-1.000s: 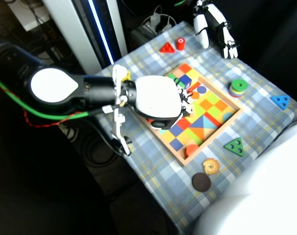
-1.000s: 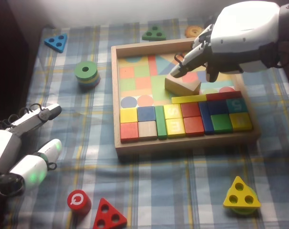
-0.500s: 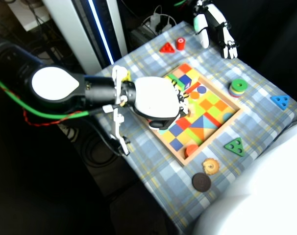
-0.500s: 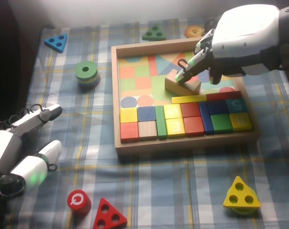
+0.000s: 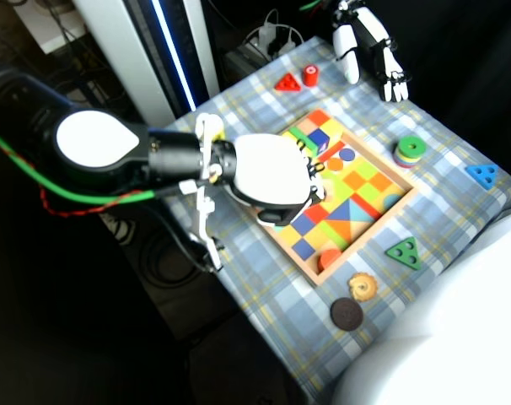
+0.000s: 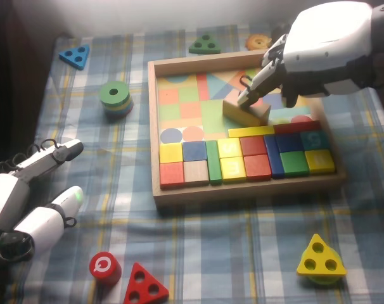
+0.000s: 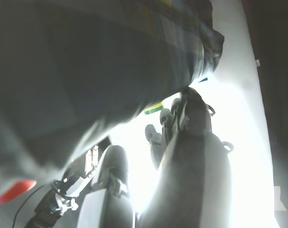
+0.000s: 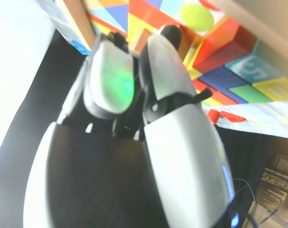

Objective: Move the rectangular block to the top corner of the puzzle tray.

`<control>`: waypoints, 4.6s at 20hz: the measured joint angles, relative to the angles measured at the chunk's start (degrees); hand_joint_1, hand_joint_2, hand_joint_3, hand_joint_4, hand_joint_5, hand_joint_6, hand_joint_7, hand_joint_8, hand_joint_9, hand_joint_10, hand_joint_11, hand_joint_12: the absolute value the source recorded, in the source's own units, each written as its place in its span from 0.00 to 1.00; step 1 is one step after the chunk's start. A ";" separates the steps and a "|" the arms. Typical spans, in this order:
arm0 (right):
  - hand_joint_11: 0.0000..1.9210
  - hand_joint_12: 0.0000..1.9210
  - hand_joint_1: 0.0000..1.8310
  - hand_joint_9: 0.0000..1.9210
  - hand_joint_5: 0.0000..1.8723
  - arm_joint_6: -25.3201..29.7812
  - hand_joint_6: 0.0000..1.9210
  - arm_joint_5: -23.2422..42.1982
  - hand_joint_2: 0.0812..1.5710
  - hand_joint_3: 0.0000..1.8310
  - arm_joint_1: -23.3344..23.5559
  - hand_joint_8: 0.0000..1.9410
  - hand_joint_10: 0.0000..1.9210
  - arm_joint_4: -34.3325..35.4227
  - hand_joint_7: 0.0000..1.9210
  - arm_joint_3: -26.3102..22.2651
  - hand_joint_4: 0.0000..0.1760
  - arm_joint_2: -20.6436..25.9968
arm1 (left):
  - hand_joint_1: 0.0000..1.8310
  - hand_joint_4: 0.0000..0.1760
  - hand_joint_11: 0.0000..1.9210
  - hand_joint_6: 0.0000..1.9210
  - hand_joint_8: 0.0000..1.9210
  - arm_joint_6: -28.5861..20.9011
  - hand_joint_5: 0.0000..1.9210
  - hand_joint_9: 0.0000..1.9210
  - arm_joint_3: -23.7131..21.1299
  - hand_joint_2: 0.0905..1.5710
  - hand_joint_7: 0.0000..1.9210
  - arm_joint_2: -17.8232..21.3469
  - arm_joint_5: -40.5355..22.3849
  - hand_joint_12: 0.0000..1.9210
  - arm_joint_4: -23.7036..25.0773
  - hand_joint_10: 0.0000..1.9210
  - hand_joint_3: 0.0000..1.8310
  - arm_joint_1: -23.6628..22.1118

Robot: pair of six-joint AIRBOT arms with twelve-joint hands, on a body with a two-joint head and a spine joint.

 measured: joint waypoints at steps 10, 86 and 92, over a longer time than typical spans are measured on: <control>0.83 1.00 0.89 0.81 0.31 0.07 0.00 -3.13 0.76 0.00 1.86 1.00 1.00 -4.35 0.64 1.27 0.00 0.02 | 0.38 0.44 0.00 0.00 0.00 0.00 0.24 0.07 0.00 0.88 0.15 0.00 0.22 0.07 0.02 0.00 0.00 0.00; 0.72 1.00 0.89 0.69 0.33 0.83 0.00 -8.70 0.73 0.00 3.21 1.00 1.00 -14.88 0.57 -6.03 0.20 4.04 | 0.39 0.49 0.00 0.00 0.00 0.00 0.23 0.08 -0.46 0.88 0.16 0.13 0.59 0.14 0.20 0.00 0.00 0.00; 0.74 1.00 0.85 0.71 0.32 1.07 0.00 -9.05 0.74 0.00 2.73 1.00 1.00 -15.08 0.60 -3.96 0.13 3.93 | 0.37 0.54 0.00 0.00 0.00 0.00 0.23 0.07 -0.48 0.88 0.16 0.13 0.55 0.13 0.20 0.00 0.00 0.00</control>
